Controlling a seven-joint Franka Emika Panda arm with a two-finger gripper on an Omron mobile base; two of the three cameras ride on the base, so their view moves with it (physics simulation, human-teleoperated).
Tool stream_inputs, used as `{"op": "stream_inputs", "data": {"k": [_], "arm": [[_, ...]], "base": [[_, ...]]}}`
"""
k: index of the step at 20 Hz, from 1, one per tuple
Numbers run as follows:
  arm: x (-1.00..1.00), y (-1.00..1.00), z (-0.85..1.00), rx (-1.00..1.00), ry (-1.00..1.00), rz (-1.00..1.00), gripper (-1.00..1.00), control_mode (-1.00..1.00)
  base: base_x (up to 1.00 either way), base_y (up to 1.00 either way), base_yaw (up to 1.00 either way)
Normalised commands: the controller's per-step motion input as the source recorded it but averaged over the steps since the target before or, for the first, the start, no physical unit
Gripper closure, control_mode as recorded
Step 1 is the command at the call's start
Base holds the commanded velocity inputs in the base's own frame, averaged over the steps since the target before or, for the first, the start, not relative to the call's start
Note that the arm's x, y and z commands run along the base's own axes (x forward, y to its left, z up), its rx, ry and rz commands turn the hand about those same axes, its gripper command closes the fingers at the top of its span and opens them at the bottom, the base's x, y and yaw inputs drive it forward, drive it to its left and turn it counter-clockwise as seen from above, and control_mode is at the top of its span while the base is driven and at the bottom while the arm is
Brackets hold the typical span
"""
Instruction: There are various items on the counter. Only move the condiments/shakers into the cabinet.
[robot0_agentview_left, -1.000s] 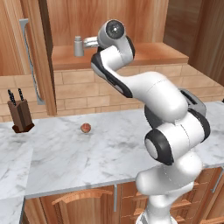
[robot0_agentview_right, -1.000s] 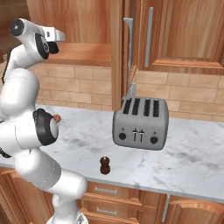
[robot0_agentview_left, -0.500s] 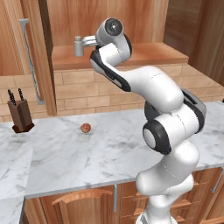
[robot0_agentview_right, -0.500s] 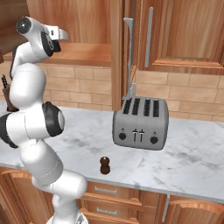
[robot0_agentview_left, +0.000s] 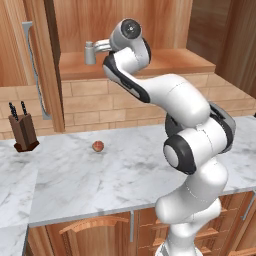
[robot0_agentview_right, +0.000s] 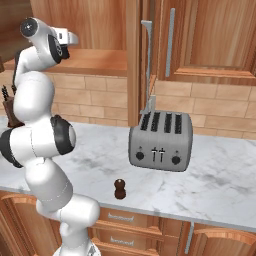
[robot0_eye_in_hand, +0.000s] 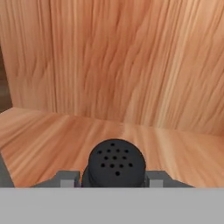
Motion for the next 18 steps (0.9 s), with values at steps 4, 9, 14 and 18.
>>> {"op": "stream_inputs", "data": {"k": [4,9,14,18], "arm": [[-0.01,-0.03,0.01,0.00,-0.04,0.00,-1.00,-1.00],[-0.53,-0.03,0.22,0.00,-0.10,0.00,-1.00,-1.00],[-1.00,-0.24,0.26,0.01,-0.10,0.00,-1.00,-1.00],[-1.00,-0.55,0.11,0.00,-0.01,0.00,-1.00,-1.00]], "base": [[0.00,0.00,0.00],[0.00,0.00,0.00],[0.00,0.00,0.00],[0.00,0.00,0.00]]}}
